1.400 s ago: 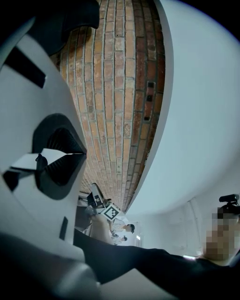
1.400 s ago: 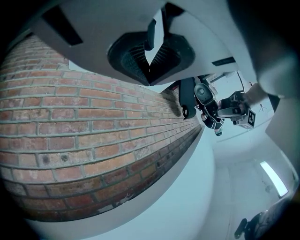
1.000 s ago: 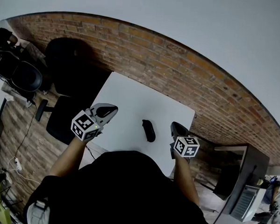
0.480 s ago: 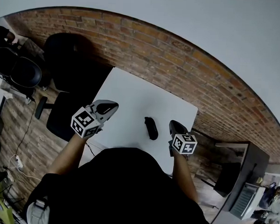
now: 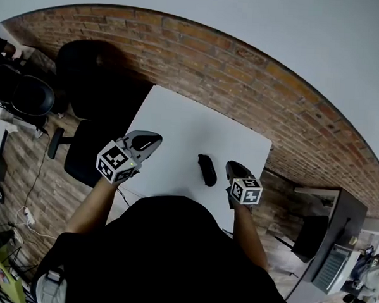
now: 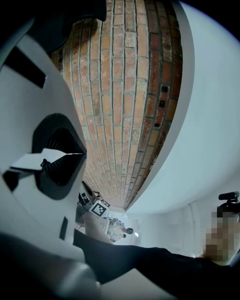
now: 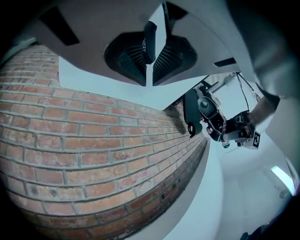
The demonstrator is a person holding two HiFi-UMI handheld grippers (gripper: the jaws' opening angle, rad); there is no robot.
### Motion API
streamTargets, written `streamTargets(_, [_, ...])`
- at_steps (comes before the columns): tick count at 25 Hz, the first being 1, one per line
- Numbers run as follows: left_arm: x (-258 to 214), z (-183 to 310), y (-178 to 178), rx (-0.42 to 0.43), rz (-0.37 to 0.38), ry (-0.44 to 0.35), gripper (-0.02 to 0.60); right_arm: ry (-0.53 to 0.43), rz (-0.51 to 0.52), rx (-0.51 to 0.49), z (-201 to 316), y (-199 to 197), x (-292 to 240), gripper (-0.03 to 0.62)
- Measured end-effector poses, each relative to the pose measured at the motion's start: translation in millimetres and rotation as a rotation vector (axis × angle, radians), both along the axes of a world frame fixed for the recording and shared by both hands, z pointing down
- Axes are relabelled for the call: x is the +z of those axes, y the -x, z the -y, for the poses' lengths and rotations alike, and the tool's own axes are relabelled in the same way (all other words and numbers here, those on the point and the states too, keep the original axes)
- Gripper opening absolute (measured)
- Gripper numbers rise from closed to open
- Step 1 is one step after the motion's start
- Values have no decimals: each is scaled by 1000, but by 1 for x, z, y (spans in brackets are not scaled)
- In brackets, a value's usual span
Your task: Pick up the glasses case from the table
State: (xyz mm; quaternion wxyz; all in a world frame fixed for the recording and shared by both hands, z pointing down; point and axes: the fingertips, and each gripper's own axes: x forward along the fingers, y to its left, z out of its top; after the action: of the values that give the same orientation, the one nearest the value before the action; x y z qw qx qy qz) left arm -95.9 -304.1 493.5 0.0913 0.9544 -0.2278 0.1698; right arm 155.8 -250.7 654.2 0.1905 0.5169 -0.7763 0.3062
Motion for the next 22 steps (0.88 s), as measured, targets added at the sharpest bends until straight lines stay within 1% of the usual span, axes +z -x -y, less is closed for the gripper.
streamTargets(2, [0, 2, -2, 1, -1, 2, 12, 25, -11, -16, -1, 1, 10, 68])
streamTargets(4, [1, 4, -3, 4, 2, 2, 12, 53, -37, -45, -1, 5, 20, 101])
streamTargets(6, [2, 6, -3, 11, 9, 0, 12, 71, -52, -64, -1, 8, 31, 108])
streamTargets(11, [2, 10, -5, 23, 3, -3, 12, 105, -54, -73, -1, 13, 51, 126])
streamTargets(17, [9, 15, -4, 35, 3, 14, 12, 152, -55, -98, 0, 23, 69, 146])
streamTargets(22, [9, 21, -3, 44, -1, 12, 12, 210, -38, -109, -3, 30, 88, 170])
